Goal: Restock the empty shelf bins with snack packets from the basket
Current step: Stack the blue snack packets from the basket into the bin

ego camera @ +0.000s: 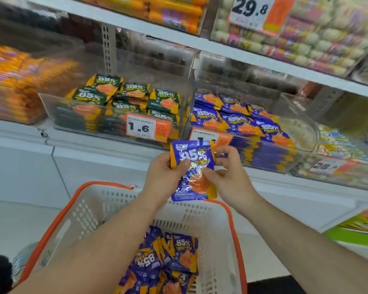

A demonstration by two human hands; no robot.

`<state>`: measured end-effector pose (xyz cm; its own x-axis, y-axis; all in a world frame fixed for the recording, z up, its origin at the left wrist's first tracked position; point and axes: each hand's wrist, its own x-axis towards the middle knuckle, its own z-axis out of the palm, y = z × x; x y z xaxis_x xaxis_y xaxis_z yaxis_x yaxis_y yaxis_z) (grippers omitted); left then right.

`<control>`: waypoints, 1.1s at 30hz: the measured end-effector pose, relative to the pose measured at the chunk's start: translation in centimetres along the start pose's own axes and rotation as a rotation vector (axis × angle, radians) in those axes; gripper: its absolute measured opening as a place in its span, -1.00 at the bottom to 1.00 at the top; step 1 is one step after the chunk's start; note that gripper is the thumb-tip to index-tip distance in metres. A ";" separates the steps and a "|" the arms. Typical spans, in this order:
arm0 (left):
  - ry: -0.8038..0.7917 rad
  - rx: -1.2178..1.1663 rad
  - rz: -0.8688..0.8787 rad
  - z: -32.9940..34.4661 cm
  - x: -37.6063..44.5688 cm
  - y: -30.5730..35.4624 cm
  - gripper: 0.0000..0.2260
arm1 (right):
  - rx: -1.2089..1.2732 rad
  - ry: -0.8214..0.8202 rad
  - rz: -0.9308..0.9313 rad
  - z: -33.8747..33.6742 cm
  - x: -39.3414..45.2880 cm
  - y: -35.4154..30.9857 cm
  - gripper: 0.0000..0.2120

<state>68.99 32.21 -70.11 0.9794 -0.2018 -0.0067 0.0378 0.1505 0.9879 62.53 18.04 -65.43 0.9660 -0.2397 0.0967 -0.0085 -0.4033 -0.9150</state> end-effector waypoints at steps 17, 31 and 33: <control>0.080 0.123 0.228 5.2 5.3 9.9 -0.92 | 0.014 0.029 -0.062 -3.5 3.2 -4.7 -0.20; 0.100 1.038 0.484 5.0 12.7 9.7 -0.58 | 0.146 0.486 0.213 -10.5 17.7 -4.9 -0.78; 0.116 1.074 0.496 5.1 12.5 9.3 -0.58 | 0.017 0.462 0.230 -11.0 20.5 -3.2 -0.89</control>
<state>80.52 26.12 -60.20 0.8542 -0.2535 0.4540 -0.4825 -0.7118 0.5104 79.50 4.69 -56.21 0.7250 -0.6868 0.0515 -0.1995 -0.2811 -0.9387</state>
